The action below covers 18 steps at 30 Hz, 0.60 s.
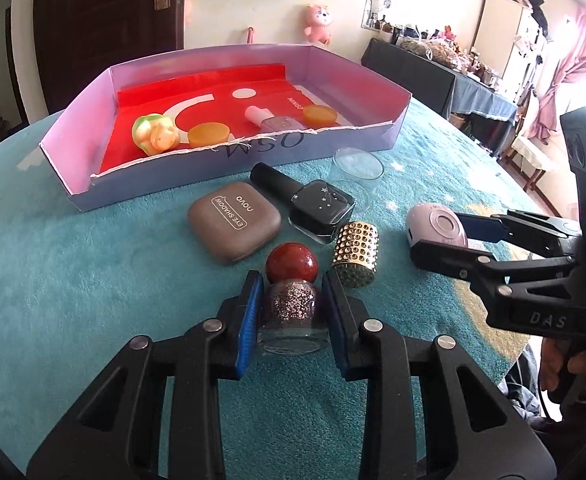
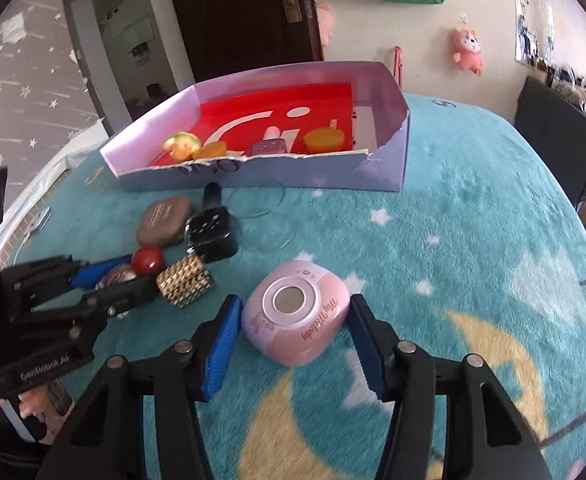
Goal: Organize rigid objects
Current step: 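Carry the glitter polish and pink compact with both grippers into the pink box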
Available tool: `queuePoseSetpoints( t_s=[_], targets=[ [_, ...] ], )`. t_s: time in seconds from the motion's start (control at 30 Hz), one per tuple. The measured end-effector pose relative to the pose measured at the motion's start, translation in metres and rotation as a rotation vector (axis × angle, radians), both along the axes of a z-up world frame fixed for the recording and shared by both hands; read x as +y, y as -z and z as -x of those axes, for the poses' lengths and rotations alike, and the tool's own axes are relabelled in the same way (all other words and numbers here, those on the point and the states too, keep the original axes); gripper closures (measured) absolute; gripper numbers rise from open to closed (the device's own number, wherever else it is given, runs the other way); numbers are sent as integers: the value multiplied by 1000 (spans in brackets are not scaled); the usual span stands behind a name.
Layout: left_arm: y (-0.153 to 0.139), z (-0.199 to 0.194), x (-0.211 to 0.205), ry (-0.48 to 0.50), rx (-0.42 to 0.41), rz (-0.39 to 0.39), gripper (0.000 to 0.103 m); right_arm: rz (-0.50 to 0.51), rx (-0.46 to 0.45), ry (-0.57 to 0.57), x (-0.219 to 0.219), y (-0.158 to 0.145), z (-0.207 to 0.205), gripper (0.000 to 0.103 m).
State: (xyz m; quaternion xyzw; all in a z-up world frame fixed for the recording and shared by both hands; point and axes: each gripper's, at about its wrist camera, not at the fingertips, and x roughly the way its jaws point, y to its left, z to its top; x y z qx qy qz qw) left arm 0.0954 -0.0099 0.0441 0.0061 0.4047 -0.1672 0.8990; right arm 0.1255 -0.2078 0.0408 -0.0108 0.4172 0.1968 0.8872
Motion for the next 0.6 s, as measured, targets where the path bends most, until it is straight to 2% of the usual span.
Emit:
queuePoseSetpoints(
  t_s=[0.37, 0.6],
  targets=[
    [-10, 3, 3, -7, -26, 11, 74, -14, -4, -16, 4, -3, 8, 46],
    [-40, -7, 10, -1, -80, 28, 74, -35, -49, -29, 2, -26, 0, 46]
  ],
)
